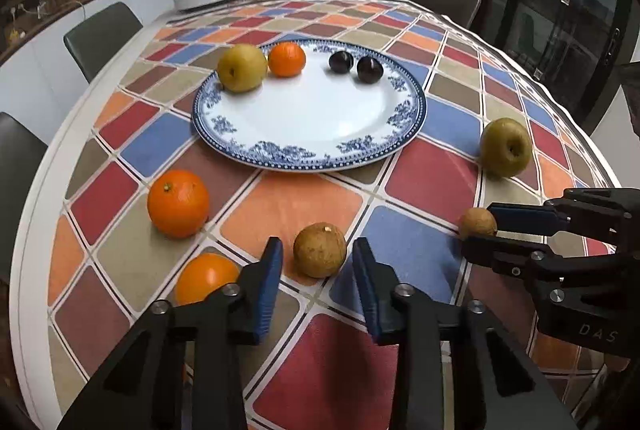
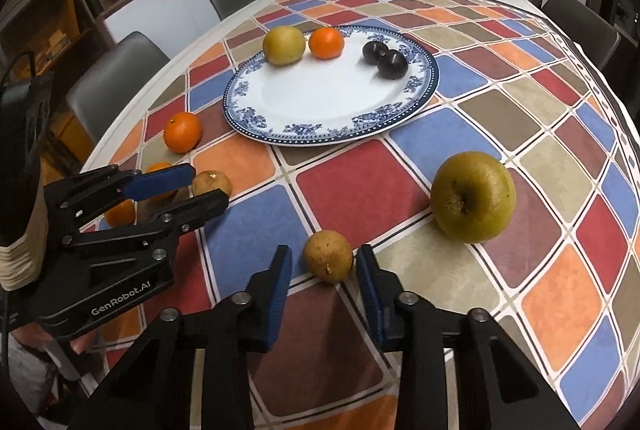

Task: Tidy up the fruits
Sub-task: 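Grasp a small brown fruit with the left tool while the right tool grasps another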

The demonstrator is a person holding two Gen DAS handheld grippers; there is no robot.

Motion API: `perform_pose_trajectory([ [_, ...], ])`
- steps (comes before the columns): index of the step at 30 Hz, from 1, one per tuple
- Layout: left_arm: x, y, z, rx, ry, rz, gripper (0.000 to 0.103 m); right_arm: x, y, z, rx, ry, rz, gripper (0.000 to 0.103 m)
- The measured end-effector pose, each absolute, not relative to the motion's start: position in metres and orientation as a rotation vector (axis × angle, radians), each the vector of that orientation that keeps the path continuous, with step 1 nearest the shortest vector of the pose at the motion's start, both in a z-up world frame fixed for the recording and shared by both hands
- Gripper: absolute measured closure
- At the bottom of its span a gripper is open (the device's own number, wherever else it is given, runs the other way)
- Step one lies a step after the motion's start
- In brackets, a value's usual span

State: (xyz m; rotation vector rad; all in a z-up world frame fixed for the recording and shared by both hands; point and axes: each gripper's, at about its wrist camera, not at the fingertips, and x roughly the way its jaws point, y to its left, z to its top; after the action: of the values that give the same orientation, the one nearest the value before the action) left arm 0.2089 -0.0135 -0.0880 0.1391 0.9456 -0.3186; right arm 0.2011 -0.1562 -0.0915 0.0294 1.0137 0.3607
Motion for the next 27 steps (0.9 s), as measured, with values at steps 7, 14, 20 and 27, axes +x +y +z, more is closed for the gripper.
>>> perform_pose_trajectory([
  [7, 0.208, -0.012, -0.090, 0.119, 0.950, -0.330, 0.075, 0.204, -0.155, -0.095, 0.020, 1.022, 0.363, 0.075],
  [14, 0.203, -0.012, -0.078, 0.119, 0.920, -0.329, 0.075, 0.202, -0.156, -0.089, 0.025, 1.005, 0.365, 0.075],
  [20, 0.196, -0.012, -0.068, 0.112, 0.896, -0.329, 0.075, 0.197, -0.157, -0.080, 0.027, 0.979, 0.372, 0.075],
  [27, 0.187, -0.012, -0.054, 0.108, 0.867, -0.321, 0.075, 0.190, -0.155, -0.067, 0.025, 0.945, 0.390, 0.075],
])
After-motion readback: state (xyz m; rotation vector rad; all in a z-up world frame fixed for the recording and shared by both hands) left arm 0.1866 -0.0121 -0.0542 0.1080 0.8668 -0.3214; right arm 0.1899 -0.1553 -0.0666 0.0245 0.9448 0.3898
